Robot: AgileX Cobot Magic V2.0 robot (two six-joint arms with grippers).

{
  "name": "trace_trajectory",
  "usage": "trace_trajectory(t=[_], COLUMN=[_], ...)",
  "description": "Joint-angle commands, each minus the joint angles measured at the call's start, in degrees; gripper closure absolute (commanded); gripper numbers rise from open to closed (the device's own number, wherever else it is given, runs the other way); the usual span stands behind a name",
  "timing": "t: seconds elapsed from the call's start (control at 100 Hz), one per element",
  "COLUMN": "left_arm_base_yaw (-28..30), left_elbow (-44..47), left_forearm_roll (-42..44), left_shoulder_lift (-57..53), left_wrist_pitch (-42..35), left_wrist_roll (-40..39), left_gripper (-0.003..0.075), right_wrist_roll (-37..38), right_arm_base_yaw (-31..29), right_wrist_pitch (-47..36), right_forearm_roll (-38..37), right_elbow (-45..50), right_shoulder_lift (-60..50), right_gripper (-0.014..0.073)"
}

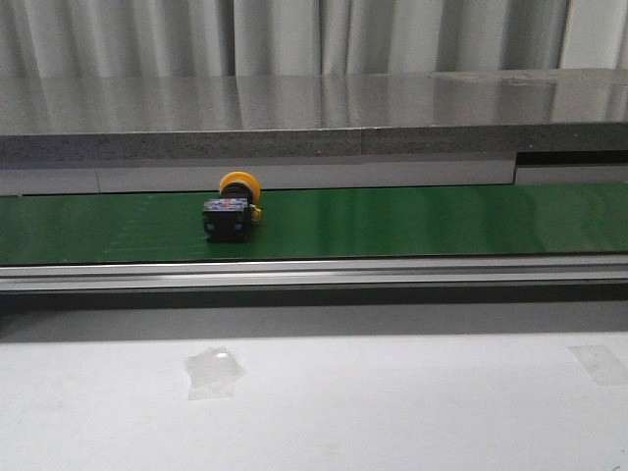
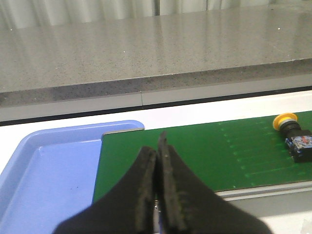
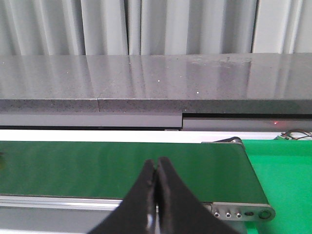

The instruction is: Move button from left to right

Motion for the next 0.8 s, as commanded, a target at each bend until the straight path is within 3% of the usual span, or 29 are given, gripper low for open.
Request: trace_trajectory(t=[0.0,0.51,0.79], left_arm_base_yaw=[-0.22,-0.22,-0.22], left_elbow=[-1.48,-1.48,-1.48], left_forearm_roll=[-0.82,-0.82,-0.82], left_shoulder_lift=[0.22,0.22,0.22], left_wrist_pitch=[-4.87,-4.87,-4.87], left_wrist_roll=[-0.17,-0.17,-0.17], left_gripper=[0.074,0.074,0.074], right_wrist_roll=[-0.23,-0.23,-0.23], right_arm_base_yaw=[-0.37,-0.37,-0.37], right_wrist_pitch=[2.37,23.27,25.78], right_forearm_roll=[0.42,0.93,2.09], right_elbow=[-6.2,-29.25,-32.84], right_shoulder_lift=[4.49,35.46,44.22], right_gripper=[0.0662,0.0662,0.0662])
